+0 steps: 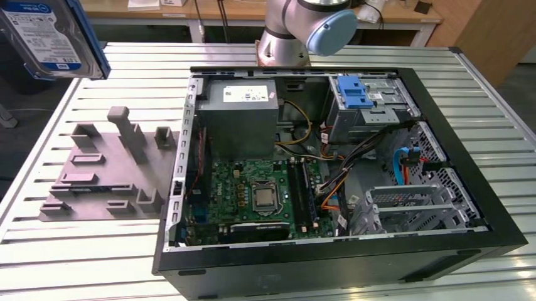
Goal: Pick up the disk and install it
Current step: 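Pick up the disk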
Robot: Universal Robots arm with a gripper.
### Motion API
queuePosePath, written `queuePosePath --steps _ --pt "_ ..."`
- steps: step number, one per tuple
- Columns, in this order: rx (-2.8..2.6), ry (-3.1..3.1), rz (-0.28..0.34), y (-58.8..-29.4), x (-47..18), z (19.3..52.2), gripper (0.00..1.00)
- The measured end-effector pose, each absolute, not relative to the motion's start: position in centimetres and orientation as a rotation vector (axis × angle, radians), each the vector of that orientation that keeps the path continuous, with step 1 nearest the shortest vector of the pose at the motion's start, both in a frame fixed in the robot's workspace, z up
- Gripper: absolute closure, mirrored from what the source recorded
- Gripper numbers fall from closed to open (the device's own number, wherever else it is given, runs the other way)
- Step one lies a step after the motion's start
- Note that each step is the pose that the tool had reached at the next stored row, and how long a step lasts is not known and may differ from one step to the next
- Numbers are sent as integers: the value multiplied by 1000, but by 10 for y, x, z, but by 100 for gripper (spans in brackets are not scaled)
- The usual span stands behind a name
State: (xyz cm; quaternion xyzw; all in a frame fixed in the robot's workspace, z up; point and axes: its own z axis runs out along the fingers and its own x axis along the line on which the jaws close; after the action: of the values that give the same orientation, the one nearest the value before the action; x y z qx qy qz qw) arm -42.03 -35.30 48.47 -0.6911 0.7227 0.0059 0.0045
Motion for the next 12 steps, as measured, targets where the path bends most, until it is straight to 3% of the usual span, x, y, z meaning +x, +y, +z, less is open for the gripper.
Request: queuePosePath --steps 12 --pt "-2157 2272 19 -363 -420 489 63"
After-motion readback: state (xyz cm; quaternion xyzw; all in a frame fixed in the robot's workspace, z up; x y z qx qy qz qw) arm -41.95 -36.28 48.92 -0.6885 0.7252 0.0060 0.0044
